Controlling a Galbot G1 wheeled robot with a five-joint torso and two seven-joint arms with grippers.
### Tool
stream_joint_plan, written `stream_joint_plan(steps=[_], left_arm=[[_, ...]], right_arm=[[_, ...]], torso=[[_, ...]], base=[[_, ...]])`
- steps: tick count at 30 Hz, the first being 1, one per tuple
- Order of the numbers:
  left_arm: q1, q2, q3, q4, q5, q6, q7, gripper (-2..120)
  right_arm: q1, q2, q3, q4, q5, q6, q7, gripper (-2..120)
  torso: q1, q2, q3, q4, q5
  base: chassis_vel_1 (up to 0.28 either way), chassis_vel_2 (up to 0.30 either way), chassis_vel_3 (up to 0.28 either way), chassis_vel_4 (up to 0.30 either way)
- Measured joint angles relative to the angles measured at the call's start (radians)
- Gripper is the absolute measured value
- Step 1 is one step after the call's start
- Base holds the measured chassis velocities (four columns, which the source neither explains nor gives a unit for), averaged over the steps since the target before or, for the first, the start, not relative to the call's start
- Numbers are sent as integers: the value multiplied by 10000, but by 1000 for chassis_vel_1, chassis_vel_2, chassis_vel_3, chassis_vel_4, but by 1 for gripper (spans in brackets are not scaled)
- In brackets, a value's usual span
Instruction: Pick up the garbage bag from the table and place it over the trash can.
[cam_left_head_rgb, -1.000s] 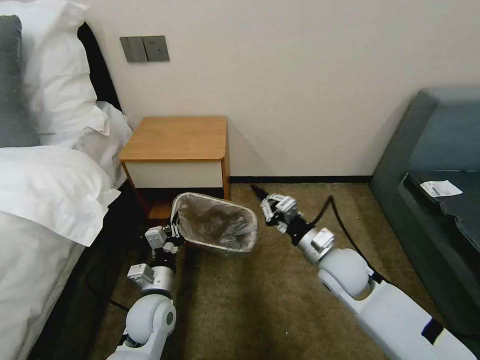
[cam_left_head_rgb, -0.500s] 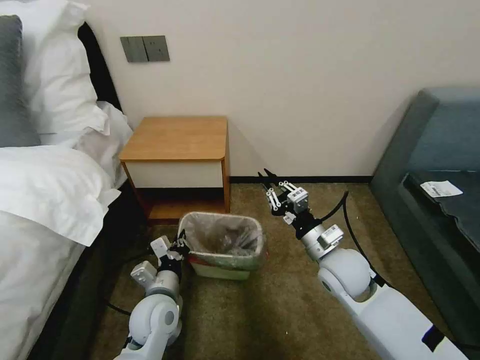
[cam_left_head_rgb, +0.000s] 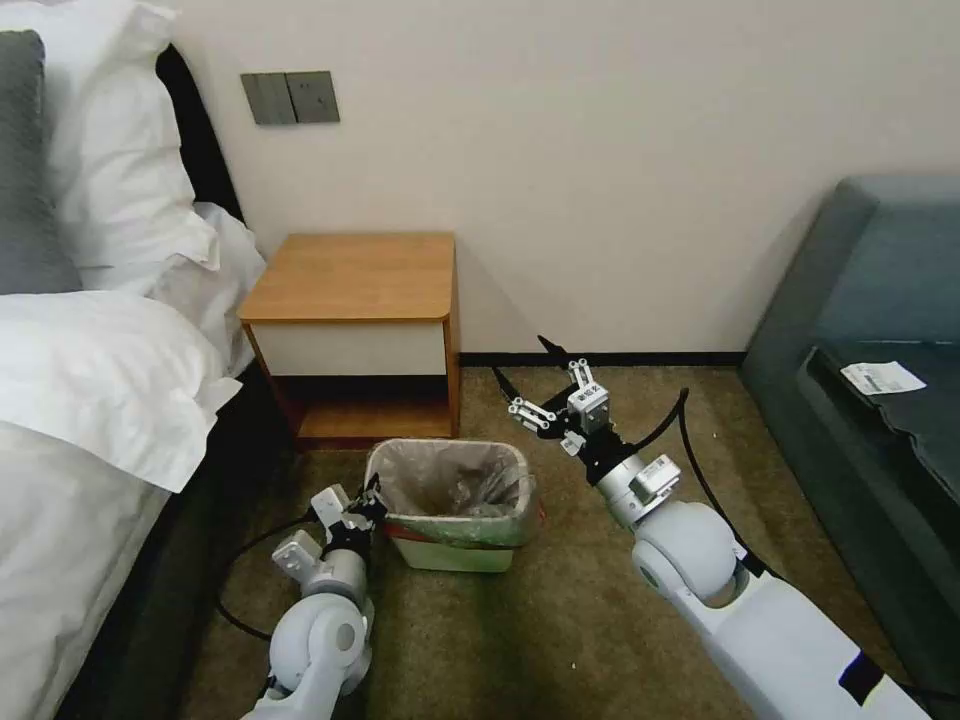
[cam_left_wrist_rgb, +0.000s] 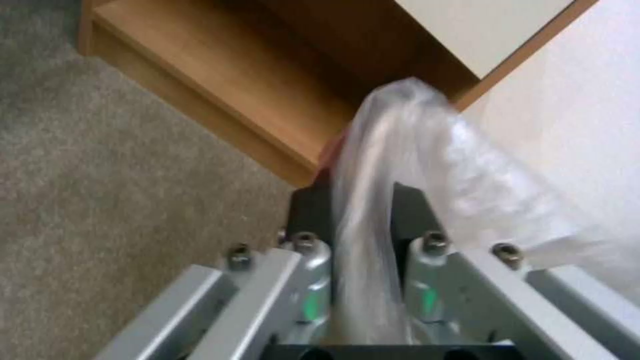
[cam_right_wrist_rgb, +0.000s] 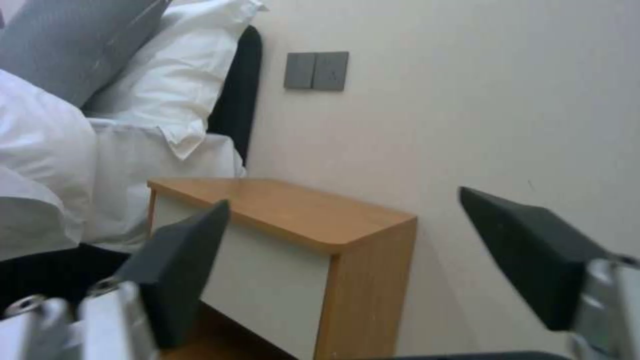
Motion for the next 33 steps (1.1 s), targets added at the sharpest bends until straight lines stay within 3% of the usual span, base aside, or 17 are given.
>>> stream_joint_plan(steps=[4, 20, 23, 29, 33], left_arm=[[13, -30, 4, 3, 3, -6, 4, 31], [247, -74, -163, -290, 324, -122, 221, 91], [297, -47, -238, -436, 225, -129, 246, 99], [332, -60, -278, -449, 111, -114, 278, 100], [353, -87, -280, -449, 650, -236, 437, 100]], right_arm=[[13, 75, -22, -81, 7, 0, 8, 100], [14, 334, 37, -326, 31, 34, 65, 100], [1, 383, 68, -358, 30, 47, 90, 100], [18, 428, 68, -384, 27, 51, 119, 100], [64, 439, 84, -384, 33, 42, 182, 100]], torso=[[0, 0, 0, 0, 0], [0, 0, 0, 1, -1], [0, 0, 0, 1, 0], [0, 0, 0, 0, -1], [0, 0, 0, 1, -2]], base=[[0, 0, 0, 0], [0, 0, 0, 0], [0, 0, 0, 0], [0, 0, 0, 0], [0, 0, 0, 0]])
